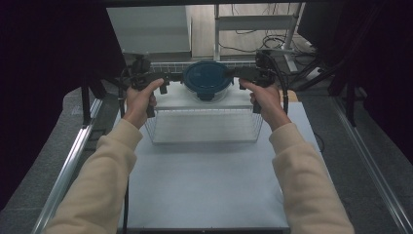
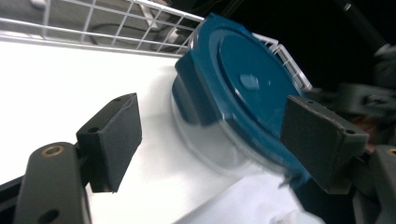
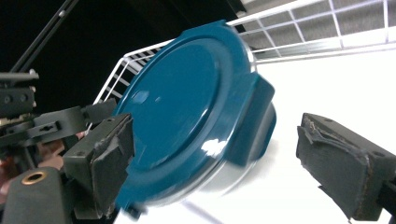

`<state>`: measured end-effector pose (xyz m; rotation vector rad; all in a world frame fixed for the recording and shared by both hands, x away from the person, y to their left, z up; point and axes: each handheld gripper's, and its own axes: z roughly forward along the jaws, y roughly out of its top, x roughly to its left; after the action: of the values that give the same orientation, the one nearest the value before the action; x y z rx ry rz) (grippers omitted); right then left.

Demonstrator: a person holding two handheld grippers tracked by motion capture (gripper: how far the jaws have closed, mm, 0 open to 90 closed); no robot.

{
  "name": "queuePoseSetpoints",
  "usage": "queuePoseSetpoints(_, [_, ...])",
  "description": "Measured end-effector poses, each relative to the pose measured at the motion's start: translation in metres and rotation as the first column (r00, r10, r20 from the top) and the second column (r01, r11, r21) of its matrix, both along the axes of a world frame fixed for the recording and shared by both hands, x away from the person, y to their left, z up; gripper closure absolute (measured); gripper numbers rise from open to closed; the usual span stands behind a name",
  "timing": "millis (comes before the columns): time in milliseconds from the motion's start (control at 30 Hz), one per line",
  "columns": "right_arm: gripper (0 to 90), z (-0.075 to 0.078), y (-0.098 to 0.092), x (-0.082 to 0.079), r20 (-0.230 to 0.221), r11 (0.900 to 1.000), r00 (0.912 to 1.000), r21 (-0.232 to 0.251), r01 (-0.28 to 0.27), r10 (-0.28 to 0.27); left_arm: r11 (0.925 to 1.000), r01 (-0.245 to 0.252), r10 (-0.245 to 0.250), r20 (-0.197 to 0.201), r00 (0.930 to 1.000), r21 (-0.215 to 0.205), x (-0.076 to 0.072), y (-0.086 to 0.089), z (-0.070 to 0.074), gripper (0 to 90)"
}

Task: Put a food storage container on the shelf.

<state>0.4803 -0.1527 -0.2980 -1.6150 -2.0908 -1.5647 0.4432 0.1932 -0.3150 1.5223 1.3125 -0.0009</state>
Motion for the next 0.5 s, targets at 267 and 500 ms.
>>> queuePoseSetpoints(267, [16.7,0.007,-0.013,-0.04,0.143,0.988,0.9844,-0.132,-0.083,0.102,0.9941,0.04,-0.049,0.087,0.995,0.101,-0.036,0.003,-0.001,23.0])
queuePoseSetpoints(500, [18.5,0.004,-0.024,-0.076,0.201,0.98,0.9683,-0.164,-0.116,0.149,0.9812,0.077,-0.103,0.142,0.9845,0.177,-0.077,0.001,-0.009,24.4])
